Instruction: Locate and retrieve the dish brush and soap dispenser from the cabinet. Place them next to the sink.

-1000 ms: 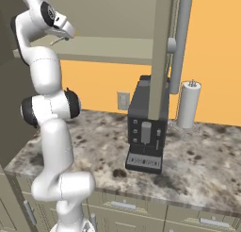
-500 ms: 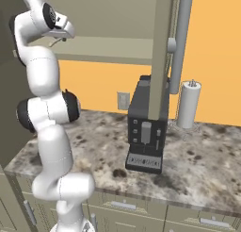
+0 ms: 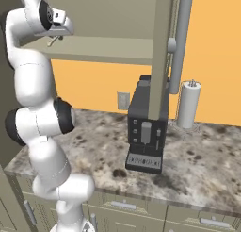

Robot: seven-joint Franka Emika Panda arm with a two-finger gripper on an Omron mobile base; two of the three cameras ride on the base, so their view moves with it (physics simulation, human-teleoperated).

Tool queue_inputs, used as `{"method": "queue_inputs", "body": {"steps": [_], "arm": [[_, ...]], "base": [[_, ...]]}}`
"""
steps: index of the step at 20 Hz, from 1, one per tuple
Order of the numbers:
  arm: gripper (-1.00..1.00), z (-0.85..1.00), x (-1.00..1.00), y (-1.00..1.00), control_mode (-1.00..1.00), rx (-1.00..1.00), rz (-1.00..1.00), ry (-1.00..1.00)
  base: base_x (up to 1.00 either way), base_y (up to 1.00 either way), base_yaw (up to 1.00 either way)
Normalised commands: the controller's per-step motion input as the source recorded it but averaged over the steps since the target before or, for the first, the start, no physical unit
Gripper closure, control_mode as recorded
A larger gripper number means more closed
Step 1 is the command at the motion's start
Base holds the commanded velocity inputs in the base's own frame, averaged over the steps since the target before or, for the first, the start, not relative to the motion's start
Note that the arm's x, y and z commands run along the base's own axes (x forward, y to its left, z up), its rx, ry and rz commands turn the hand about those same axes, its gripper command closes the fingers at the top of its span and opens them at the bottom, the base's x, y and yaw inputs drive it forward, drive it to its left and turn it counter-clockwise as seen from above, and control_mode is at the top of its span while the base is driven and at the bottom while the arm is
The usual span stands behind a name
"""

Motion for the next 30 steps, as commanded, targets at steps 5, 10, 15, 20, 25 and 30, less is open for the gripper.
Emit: {"method": "queue_inputs", "body": {"steps": [5, 10, 15, 20, 25, 30], "arm": [[1.00, 0.00, -0.78, -0.03, -1.00, 0.00, 0.11, 0.09], [1.00, -0.01, -0.98, -0.14, -1.00, 0.00, 0.02, 0.14], [1.00, -0.17, -1.00, -0.30, -1.00, -0.02, 0.00, 0.06], [1.00, -0.27, -1.00, -0.34, -1.00, 0.00, 0.04, 0.00], [1.00, -0.26, -1.00, -0.23, -1.00, 0.00, 0.06, 0.00], [1.00, -0.40, -1.00, -0.19, -1.00, 0.00, 0.07, 0.00]], "base": [[0.00, 0.00, 0.00], [0.00, 0.00, 0.00], [0.00, 0.00, 0.00], [0.00, 0.00, 0.00], [0.00, 0.00, 0.00], [0.00, 0.00, 0.00]]}}
